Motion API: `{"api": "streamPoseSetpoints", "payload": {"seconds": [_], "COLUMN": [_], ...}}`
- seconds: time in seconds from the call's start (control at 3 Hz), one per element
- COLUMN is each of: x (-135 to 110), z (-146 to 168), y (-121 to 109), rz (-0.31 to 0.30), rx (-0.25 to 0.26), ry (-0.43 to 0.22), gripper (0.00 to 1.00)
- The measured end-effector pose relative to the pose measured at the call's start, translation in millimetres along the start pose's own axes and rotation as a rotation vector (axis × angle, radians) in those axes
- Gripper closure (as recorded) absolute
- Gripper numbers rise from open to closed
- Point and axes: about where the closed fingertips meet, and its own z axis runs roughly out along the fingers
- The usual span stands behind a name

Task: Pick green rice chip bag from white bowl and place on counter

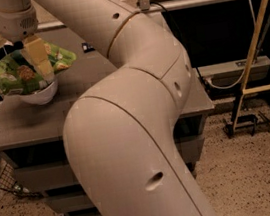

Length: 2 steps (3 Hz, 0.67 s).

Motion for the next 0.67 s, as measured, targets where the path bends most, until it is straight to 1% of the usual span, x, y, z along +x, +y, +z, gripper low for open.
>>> {"api": "streamPoseSetpoints", "payload": {"seconds": [0.33,0.67], "x": [3.2,10.4], "z": [9.0,14.7], "y": [-2.6,-2.0], "rz": [0.006,0.019], "rx": [-0.013,-0.025], "ry": [-0.002,0.004], "gripper": [0.0,0.26]}}
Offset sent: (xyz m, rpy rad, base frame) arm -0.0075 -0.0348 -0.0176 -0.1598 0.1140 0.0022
